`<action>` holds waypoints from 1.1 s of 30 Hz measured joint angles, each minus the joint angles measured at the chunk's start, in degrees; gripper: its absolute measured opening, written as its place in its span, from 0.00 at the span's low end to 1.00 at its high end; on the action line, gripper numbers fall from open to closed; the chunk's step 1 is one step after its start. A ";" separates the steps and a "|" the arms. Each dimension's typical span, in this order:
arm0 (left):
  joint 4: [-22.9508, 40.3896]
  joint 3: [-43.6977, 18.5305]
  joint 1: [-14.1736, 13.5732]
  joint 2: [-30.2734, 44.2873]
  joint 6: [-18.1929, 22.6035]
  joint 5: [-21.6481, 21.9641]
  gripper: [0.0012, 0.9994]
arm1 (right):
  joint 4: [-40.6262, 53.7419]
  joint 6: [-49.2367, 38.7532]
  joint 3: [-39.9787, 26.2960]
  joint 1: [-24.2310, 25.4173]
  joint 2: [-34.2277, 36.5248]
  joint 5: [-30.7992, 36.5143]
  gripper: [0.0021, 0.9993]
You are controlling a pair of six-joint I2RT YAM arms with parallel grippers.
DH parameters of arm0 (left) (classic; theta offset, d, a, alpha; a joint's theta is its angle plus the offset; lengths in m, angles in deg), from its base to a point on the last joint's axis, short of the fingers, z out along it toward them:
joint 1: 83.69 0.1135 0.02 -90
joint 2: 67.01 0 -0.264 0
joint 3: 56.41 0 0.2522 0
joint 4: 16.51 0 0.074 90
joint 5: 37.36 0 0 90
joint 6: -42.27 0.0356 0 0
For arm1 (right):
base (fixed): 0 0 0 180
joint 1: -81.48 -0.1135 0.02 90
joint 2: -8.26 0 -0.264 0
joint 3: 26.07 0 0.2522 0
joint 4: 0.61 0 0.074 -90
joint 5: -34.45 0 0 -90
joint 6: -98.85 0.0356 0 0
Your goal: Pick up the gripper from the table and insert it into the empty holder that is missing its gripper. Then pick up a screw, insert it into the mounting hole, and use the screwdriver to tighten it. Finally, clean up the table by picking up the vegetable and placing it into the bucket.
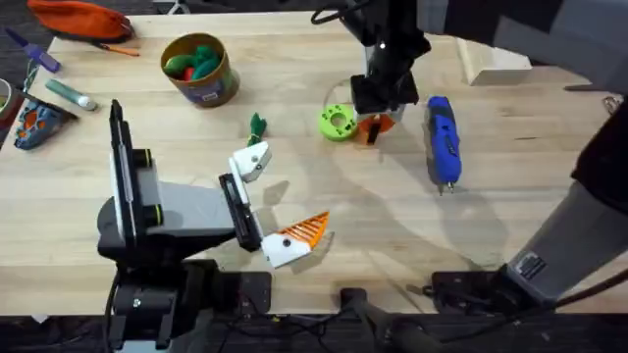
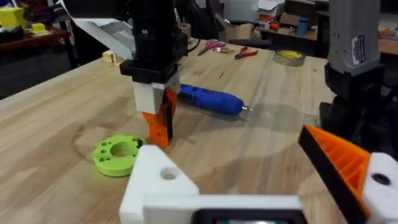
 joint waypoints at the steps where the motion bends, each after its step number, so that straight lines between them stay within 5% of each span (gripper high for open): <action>1: 0.00 0.00 0.00 0.02 0.00 -0.02 0.99 | -0.02 0.02 0.00 0.00 0.01 -0.02 0.01; 11: 0.00 0.00 0.00 0.00 0.00 -0.01 0.99 | 0.33 0.04 0.00 0.00 -0.90 0.00 0.01; 33: 0.00 0.00 0.00 0.00 0.00 -0.02 0.99 | -2.74 0.41 0.91 0.00 -25.07 -7.67 0.01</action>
